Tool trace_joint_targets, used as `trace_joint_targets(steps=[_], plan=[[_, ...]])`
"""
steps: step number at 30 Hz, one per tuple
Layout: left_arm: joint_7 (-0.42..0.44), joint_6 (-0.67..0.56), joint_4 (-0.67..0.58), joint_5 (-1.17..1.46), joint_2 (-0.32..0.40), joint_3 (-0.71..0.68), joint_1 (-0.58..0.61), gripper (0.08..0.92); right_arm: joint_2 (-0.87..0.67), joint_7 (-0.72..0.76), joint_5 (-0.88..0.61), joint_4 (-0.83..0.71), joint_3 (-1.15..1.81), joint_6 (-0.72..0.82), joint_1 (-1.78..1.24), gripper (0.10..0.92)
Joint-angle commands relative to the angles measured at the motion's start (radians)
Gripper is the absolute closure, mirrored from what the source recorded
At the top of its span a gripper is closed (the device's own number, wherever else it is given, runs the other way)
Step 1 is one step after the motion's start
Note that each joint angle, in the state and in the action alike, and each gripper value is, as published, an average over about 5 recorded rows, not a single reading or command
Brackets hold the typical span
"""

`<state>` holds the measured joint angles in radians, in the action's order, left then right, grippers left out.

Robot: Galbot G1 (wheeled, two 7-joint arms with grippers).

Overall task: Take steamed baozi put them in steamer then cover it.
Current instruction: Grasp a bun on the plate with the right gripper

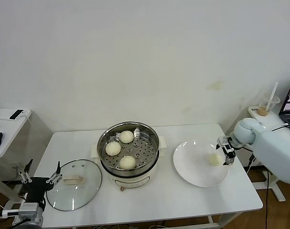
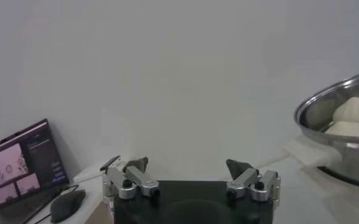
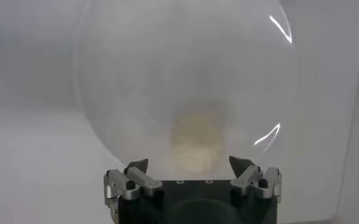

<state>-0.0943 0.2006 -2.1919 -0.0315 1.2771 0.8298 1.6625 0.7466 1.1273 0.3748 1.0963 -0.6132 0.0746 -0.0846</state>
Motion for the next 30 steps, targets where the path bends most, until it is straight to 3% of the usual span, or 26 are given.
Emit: trace_joint_targets(steps=[1,15,30], plan=[[0.001,-0.001,0.002,0.001,0.001,0.008,0.003,0.177,0.102,-0.014,0.070,-0.140,0.031,-0.017,-0.026,0.203],[0.001,-0.001,0.001,0.000,0.004,0.007,0.002,0.177,0.127,-0.010,0.083,-0.173,0.032,-0.003,-0.029,0.214],[0.000,-0.001,-0.013,-0.001,0.009,0.008,0.006,0.177,0.100,0.000,0.042,-0.129,0.028,0.015,0.000,0.478]])
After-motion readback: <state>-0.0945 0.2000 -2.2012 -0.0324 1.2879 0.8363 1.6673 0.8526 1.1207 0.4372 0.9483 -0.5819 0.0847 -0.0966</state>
